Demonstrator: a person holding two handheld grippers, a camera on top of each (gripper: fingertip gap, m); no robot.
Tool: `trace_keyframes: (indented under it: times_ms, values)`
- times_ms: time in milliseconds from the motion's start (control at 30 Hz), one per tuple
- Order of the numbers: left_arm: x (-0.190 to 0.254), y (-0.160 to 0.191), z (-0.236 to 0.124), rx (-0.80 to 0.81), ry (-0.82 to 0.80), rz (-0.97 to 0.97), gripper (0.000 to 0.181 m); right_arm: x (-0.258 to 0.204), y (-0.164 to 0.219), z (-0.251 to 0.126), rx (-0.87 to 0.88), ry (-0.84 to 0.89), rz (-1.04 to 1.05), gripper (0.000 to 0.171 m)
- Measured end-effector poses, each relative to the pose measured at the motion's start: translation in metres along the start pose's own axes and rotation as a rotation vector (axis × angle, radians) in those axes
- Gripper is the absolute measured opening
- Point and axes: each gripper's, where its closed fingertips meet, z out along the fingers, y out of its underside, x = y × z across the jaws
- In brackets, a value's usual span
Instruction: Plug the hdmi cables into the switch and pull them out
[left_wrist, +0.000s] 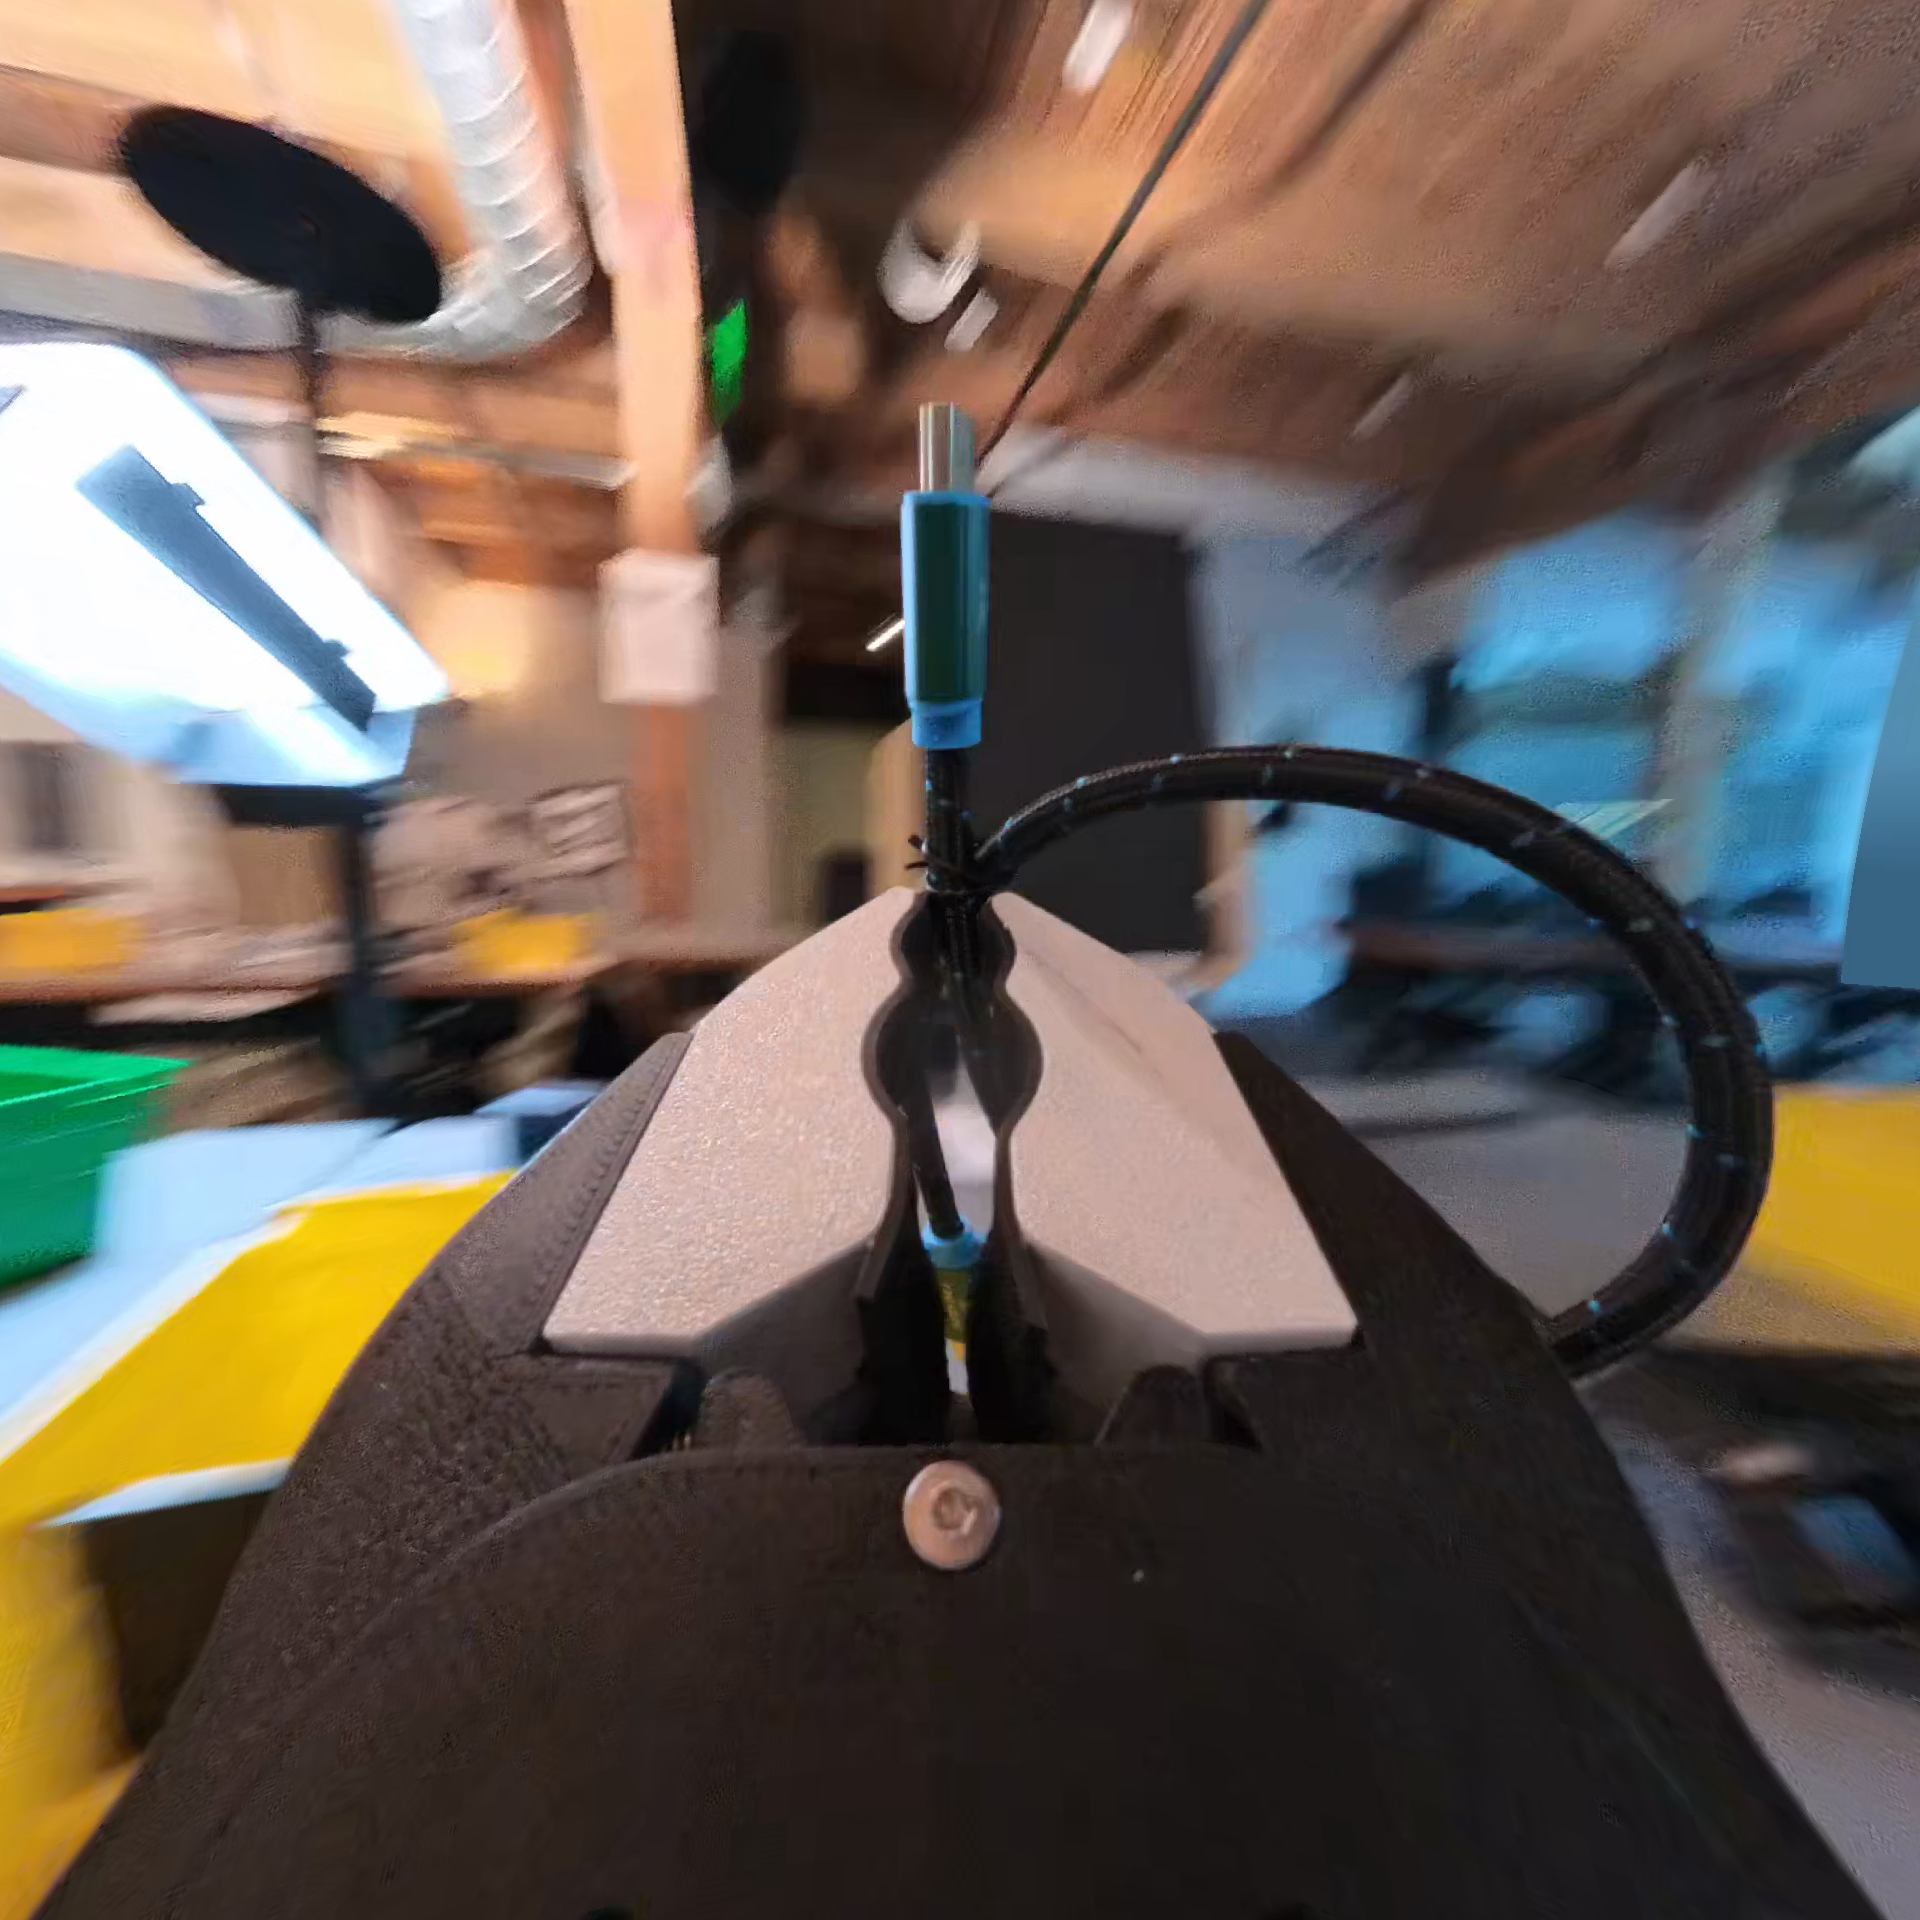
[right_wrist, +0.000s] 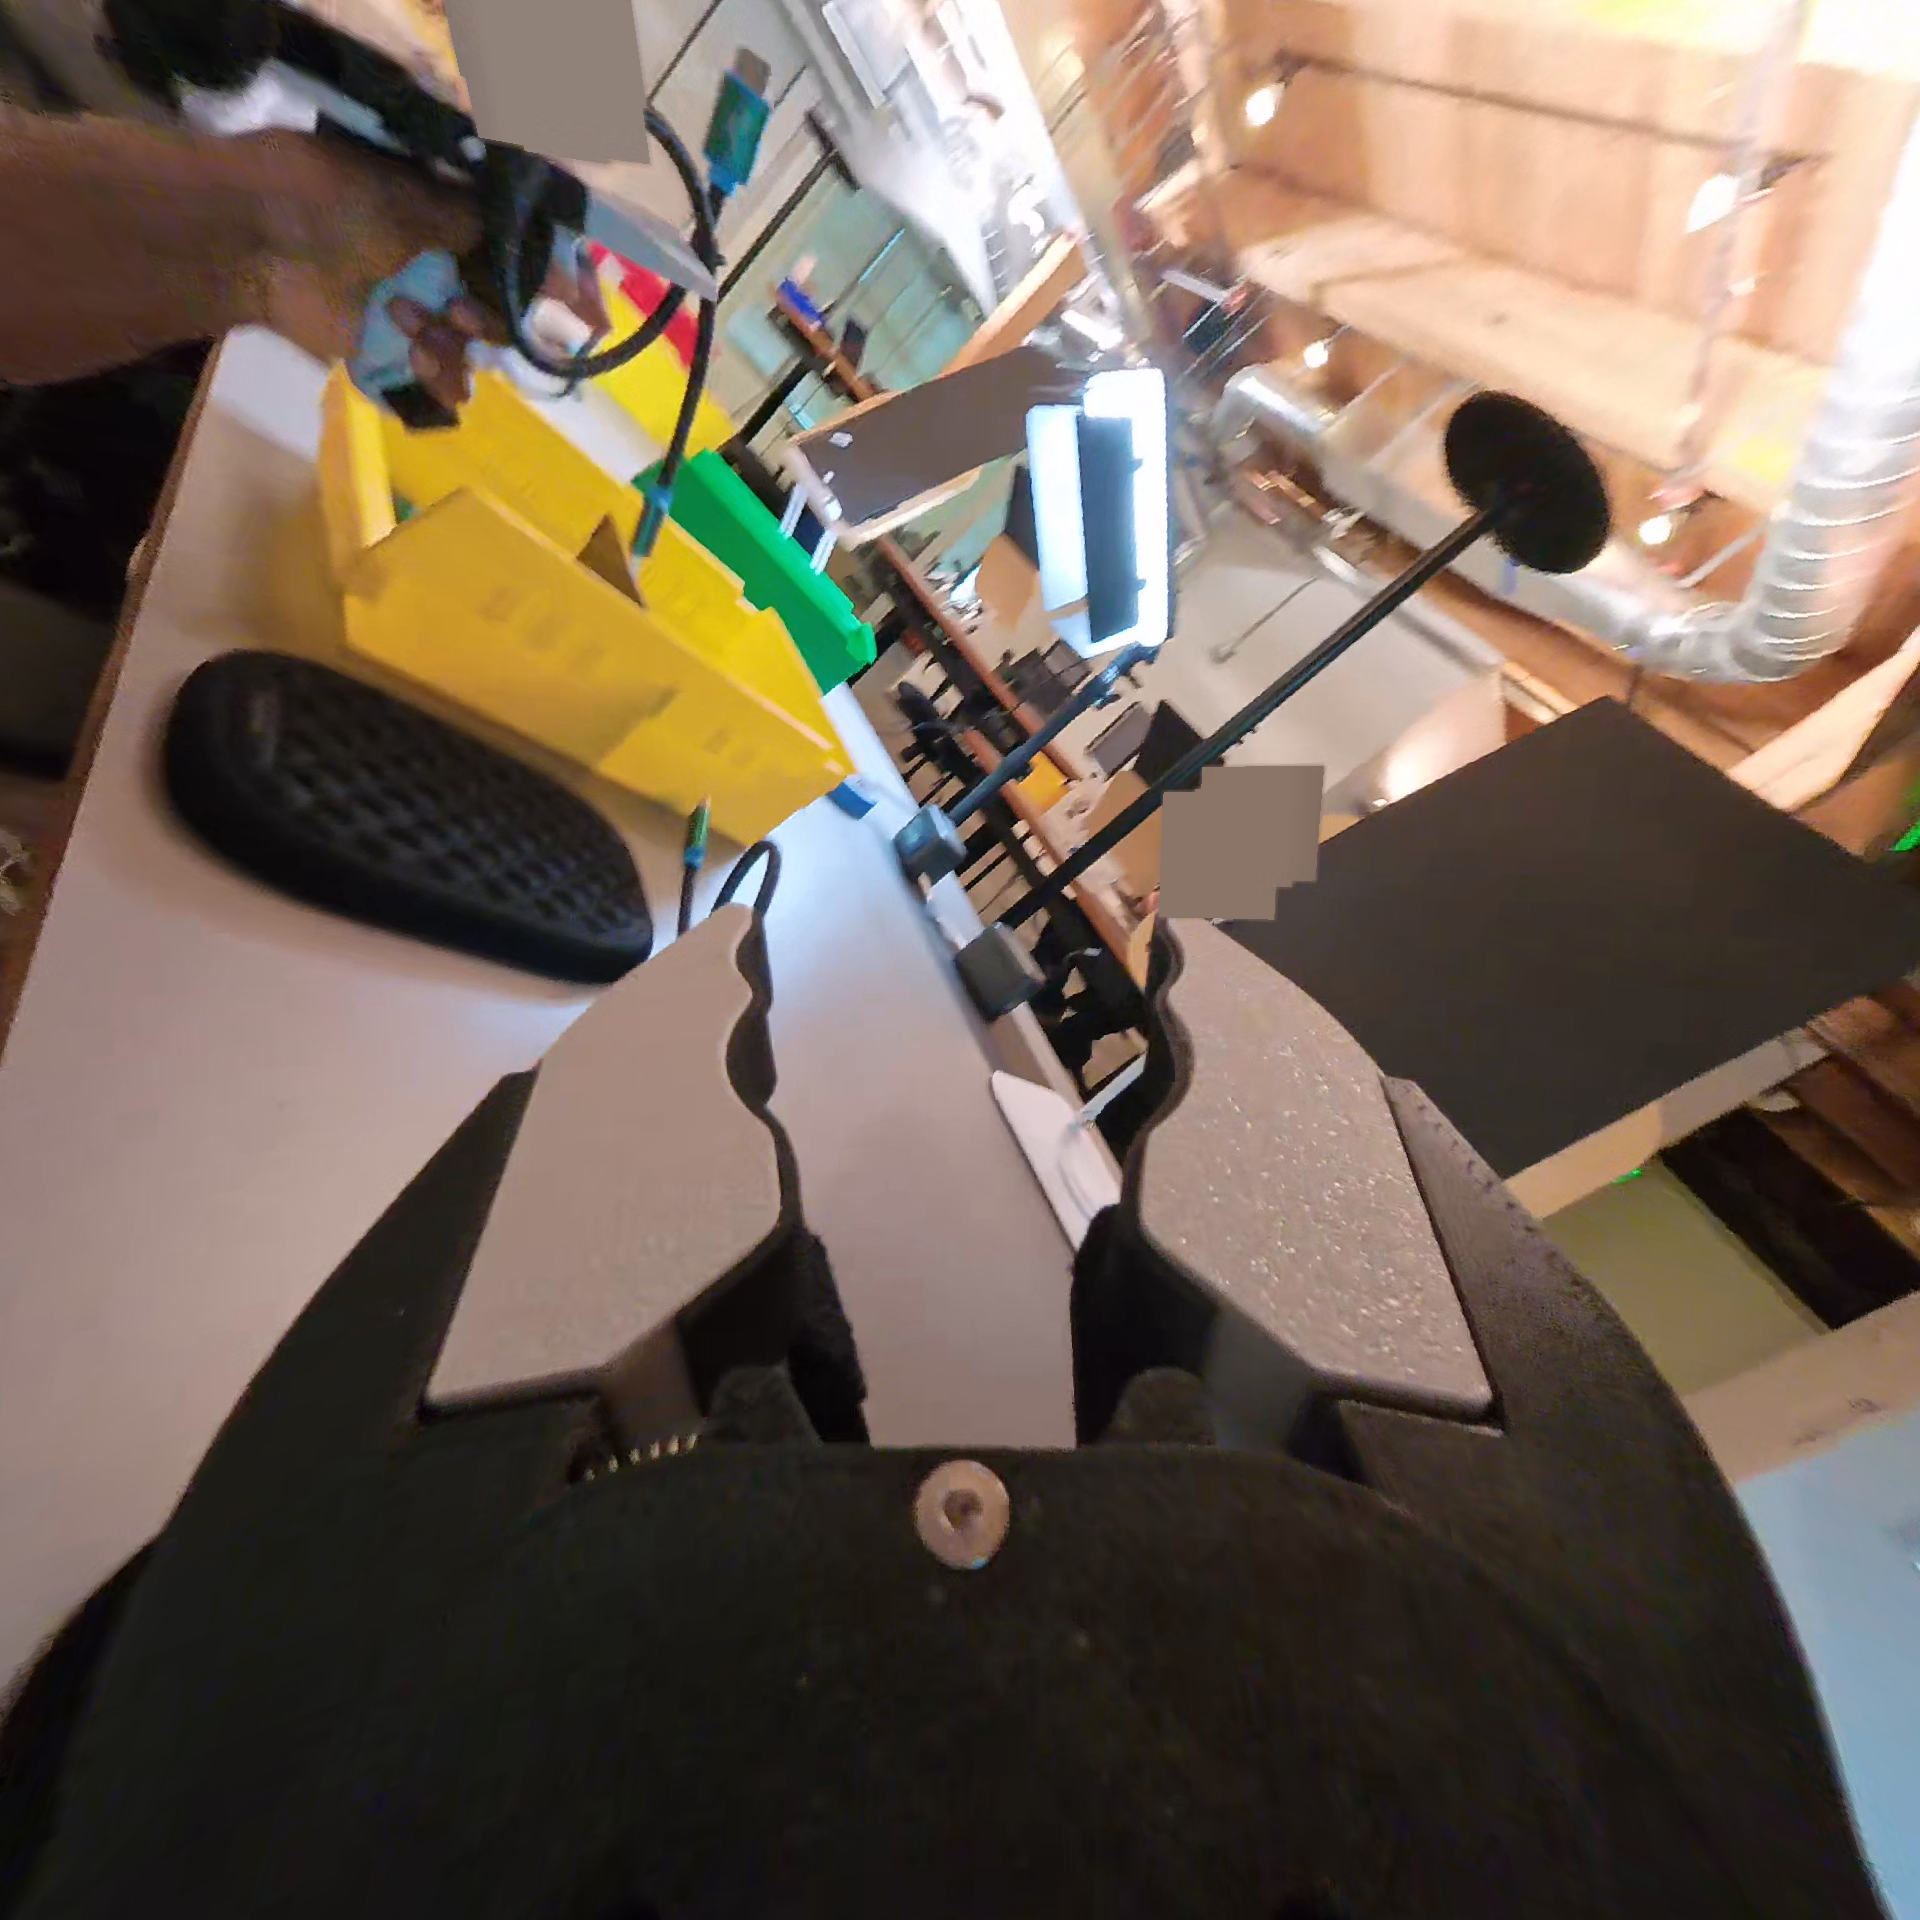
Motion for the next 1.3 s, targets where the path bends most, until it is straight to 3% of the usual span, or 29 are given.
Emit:
trace_keyframes:
  times_ms: [133,300,400,567,667,733,833,933,1067,1233,1300]
  values:
    - [0.076,-0.034,0.002,0.301,0.436,-0.501,0.007,-0.001,-0.025,0.014,0.142,0.062,0.115,0.06]
    - [0.138,-0.018,0.019,0.311,0.579,-0.789,0.007,-0.035,-0.047,0.043,0.248,-0.007,0.206,0.06]
    - [0.152,-0.01,0.024,0.3,0.603,-0.928,0.007,-0.049,-0.047,0.055,0.221,0.035,0.082,0.062]
    - [0.165,0.0,0.029,0.264,0.668,-1.177,0.007,-0.052,-0.044,0.06,0.118,0.22,-0.324,0.054]
    - [0.179,0.015,0.034,0.196,0.666,-1.231,0.007,-0.057,-0.056,0.056,0.16,0.276,-0.454,0.037]
    - [0.189,0.02,0.036,0.164,0.679,-1.261,0.007,-0.058,-0.053,0.056,0.117,0.28,-0.49,0.013]
    - [0.194,0.019,0.035,0.152,0.697,-1.275,0.008,-0.054,-0.04,0.058,0.035,0.277,-0.489,0.011]
    - [0.195,0.023,0.037,0.119,0.672,-1.205,0.008,-0.051,-0.048,0.052,0.12,0.305,-0.453,0.022]
    - [0.191,0.018,0.035,0.144,0.681,-1.247,0.007,-0.056,-0.043,0.056,0.087,0.285,-0.513,0.028]
    - [0.194,0.018,0.035,0.14,0.695,-1.274,0.008,-0.063,-0.038,0.061,0.049,0.288,-0.585,0.027]
    - [0.195,0.021,0.036,0.133,0.684,-1.255,0.007,-0.063,-0.042,0.059,0.067,0.303,-0.577,0.016]
